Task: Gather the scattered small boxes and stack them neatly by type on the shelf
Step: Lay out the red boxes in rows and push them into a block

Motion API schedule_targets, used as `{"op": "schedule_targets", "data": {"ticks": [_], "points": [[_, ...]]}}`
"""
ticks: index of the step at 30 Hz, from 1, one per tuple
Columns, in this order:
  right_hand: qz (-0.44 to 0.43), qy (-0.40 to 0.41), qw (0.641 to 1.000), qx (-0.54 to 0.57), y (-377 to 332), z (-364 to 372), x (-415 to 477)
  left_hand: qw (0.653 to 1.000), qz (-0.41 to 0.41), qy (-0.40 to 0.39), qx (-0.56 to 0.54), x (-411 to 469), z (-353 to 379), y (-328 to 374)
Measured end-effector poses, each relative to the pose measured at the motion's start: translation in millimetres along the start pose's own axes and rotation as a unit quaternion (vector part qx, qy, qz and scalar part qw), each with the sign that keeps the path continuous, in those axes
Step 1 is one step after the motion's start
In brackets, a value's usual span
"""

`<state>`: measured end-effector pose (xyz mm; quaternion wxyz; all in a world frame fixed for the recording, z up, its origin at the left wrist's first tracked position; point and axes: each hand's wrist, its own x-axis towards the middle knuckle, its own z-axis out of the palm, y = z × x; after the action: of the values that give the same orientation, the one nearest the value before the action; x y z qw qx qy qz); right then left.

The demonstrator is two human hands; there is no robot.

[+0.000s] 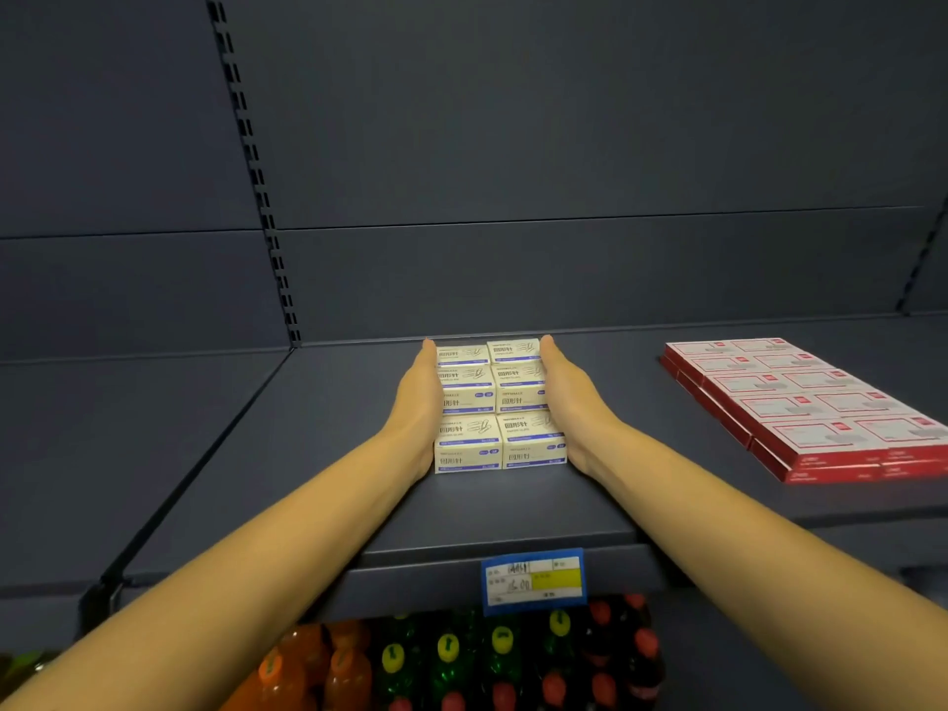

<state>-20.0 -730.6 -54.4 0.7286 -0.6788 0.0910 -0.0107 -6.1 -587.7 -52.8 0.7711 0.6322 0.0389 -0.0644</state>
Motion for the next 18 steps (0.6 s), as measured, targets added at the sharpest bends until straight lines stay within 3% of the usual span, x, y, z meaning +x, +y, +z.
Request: {"op": "schedule_targets", "data": {"ticks": [14,16,18], "points": [[-0.023,-0.052,0.998,-0.035,-8,-1,-48,0.998,0.060,-0.017,0.012,-35,4,4],[-0.113,-0.078,0.988,-0.071,-4,-21,-68,0.994,0.083,0.002,0.066,-45,2,6],[-0.231,-0.086,0.964,-0.099,-11,-51,-92,0.970,0.147,0.054,0.188,-56,-7,10]]}}
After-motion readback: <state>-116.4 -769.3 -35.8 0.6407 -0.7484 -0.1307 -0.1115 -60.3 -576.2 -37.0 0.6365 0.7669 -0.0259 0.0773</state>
